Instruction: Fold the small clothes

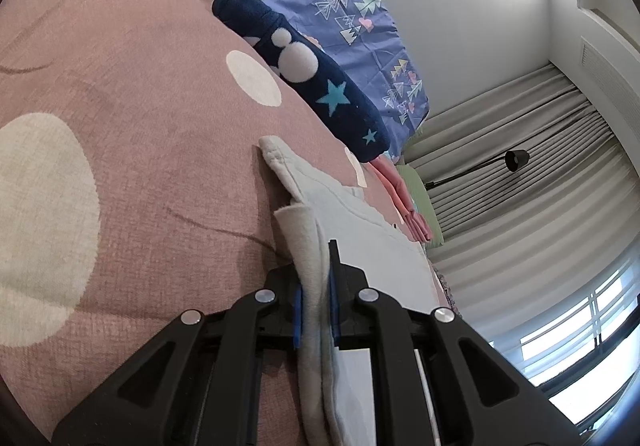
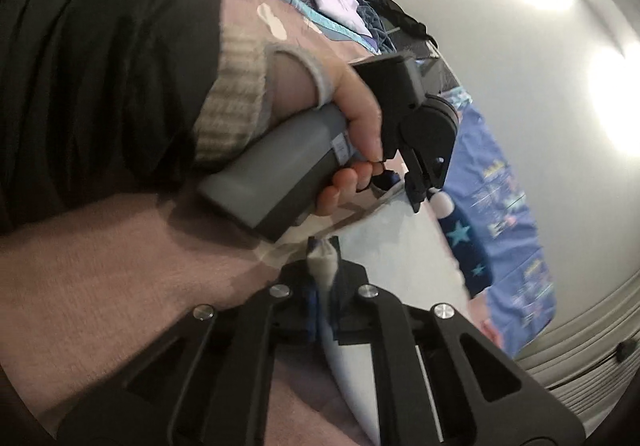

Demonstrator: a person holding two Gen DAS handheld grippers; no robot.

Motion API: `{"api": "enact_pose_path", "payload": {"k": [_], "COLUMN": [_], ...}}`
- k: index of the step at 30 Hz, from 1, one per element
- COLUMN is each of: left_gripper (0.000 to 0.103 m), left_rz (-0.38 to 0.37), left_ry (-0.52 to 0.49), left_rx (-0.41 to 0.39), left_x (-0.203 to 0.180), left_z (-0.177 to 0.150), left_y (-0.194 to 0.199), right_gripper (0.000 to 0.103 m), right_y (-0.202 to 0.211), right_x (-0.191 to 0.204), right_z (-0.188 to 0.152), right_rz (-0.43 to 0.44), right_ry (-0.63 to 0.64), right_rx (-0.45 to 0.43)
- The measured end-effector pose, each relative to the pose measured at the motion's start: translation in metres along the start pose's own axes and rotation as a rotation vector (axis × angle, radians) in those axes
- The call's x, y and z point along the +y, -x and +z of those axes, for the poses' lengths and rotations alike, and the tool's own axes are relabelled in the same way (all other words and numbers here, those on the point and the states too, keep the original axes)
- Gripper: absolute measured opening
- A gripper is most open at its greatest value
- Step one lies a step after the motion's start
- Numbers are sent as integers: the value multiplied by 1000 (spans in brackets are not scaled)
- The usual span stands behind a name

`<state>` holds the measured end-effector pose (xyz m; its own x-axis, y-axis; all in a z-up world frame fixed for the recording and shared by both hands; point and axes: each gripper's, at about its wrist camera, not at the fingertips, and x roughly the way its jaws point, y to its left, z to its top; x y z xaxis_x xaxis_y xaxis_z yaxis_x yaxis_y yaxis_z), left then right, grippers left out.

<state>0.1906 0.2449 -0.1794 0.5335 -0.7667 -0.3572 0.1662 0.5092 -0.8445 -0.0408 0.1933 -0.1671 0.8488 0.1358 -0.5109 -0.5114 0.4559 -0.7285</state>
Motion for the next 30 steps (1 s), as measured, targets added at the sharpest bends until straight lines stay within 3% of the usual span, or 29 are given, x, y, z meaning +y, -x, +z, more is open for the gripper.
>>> {"api": "enact_pose_path", "payload": {"k": [6, 12, 21, 30], "left_gripper": [7, 7, 7, 7], "left_rz": [28, 73, 153, 240], "left_ry": [-30, -170, -278, -416], "left_rx": [-36, -34, 8, 134], "left_x": [-25, -102, -185, -258], "left_z": [7, 20, 9, -29], "left_y": [2, -4, -62, -164], "right_gripper": [4, 5, 5, 5], "right_y": [20, 56, 81, 89], "right_x": [-62, -141, -210, -250], "right_z": [2, -31, -111, -219], "right_rz": [145, 224, 184, 162], "right_ry": [-328, -652, -907, -1146], "right_rx": [-52, -132, -134, -102]}}
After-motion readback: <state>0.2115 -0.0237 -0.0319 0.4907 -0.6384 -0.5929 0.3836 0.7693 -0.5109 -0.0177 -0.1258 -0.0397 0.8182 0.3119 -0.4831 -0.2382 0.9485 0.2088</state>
